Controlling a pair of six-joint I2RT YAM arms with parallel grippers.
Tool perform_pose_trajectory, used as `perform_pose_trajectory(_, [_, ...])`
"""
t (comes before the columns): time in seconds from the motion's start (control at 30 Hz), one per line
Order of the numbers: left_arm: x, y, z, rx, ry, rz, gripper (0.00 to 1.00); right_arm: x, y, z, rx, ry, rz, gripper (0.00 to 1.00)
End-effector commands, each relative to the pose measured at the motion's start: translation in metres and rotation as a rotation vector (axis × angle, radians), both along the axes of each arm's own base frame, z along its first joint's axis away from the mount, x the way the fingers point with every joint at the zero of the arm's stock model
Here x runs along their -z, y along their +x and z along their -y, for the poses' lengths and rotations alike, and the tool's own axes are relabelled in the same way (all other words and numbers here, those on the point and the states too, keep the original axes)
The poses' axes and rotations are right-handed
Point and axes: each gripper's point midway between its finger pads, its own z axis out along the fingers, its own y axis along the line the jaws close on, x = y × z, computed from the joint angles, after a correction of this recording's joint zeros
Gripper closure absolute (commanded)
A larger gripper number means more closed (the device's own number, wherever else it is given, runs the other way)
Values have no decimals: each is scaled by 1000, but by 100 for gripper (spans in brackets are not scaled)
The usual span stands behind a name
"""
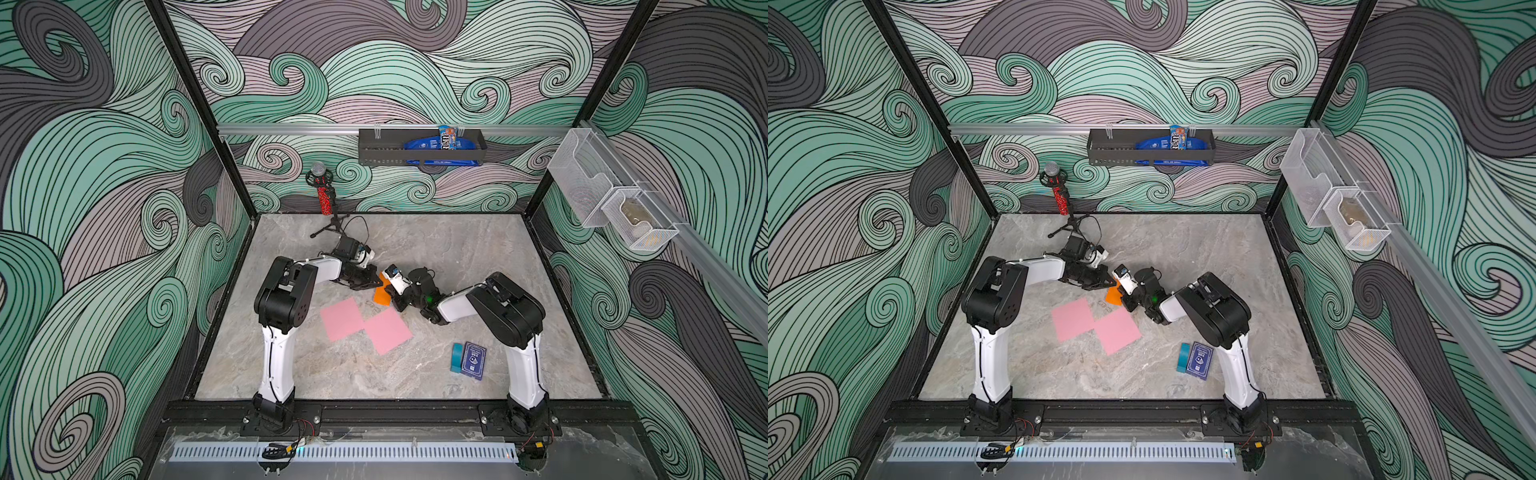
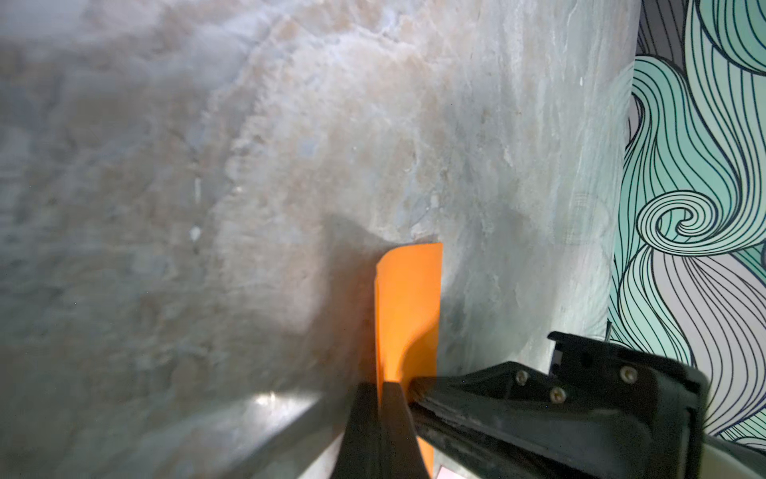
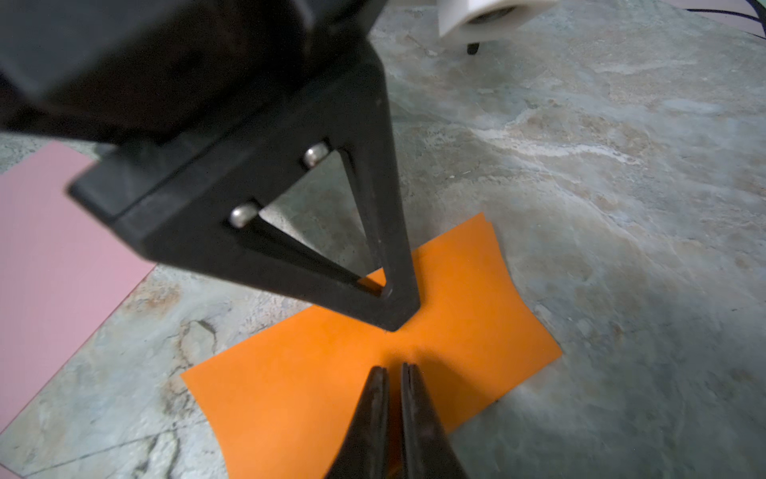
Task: Fold the square paper along the opposite sides
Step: Smooth out the paper at the center of the board.
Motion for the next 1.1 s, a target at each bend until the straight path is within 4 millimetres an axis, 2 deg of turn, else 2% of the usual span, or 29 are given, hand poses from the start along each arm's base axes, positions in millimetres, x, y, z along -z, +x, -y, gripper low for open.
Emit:
perform_pose_trajectory(0.0, [29, -8, -13, -19, 76, -73, 100, -6, -10, -2, -34, -17, -27, 88])
perform_pose_trajectory(0.1, [29, -7, -13, -22, 76, -71, 100, -30, -6, -12, -54, 8, 22, 87])
perform_pose_trajectory(0.17, [29, -7, -13, -23, 76, -71, 100, -36, -2, -18, -70, 4, 46, 88])
perform_pose_trajectory(0.3, [30, -7, -14, -25, 78, -73, 100, -14, 3, -20, -73, -44, 20, 88])
perform_pose_trajectory(0.47, [31, -7, -15, -32, 79, -75, 100, 18, 1, 5, -21, -70, -42, 88])
perform_pose_trajectory(0.8, [36, -6, -16, -37, 74, -85, 100, 35, -27, 36, 29, -89, -98, 89])
perform_pose_trajectory(0.93, [36, -5, -16, -39, 76, -83, 100, 28, -34, 42, 37, -86, -98, 89])
perform_pose_trajectory(1.07, [36, -5, -17, -39, 82, -78, 100, -6, -30, 33, 13, -26, -41, 89])
